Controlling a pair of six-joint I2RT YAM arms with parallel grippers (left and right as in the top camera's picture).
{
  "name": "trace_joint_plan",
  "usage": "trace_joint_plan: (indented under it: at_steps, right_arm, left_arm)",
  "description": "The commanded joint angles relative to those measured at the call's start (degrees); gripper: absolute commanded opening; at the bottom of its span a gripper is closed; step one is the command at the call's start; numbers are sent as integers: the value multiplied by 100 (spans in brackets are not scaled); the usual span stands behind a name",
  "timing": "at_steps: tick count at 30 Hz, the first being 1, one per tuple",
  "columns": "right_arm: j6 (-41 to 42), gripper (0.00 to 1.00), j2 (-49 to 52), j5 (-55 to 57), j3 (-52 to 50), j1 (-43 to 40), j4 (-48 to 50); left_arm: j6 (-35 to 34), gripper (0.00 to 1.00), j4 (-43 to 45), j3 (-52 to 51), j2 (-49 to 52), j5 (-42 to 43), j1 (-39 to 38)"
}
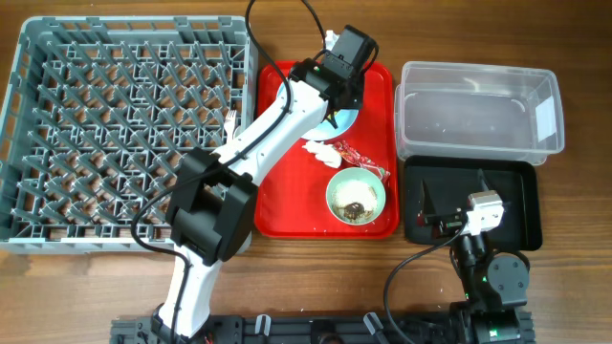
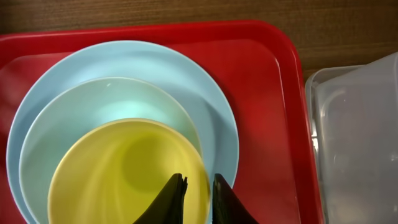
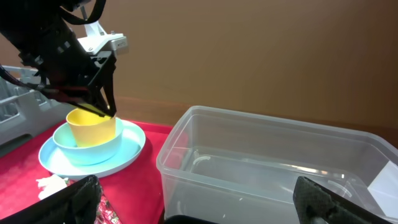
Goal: Sort waste into correct bins and load items into the dishwasher rack
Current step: 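Lower the left gripper onto the yellow cup rim and close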
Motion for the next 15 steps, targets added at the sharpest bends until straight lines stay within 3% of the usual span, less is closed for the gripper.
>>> trace_joint_plan:
  at_steps: [1,15]
  right_arm:
    - [-31,100,-11,-52,-7,-28,22]
    - [-31,100,-11,-52,-7,-28,22]
  left_arm:
    - [28,17,-83,-59,57,-92,-46]
    - [28,19,-179,-59,59,-223,-190]
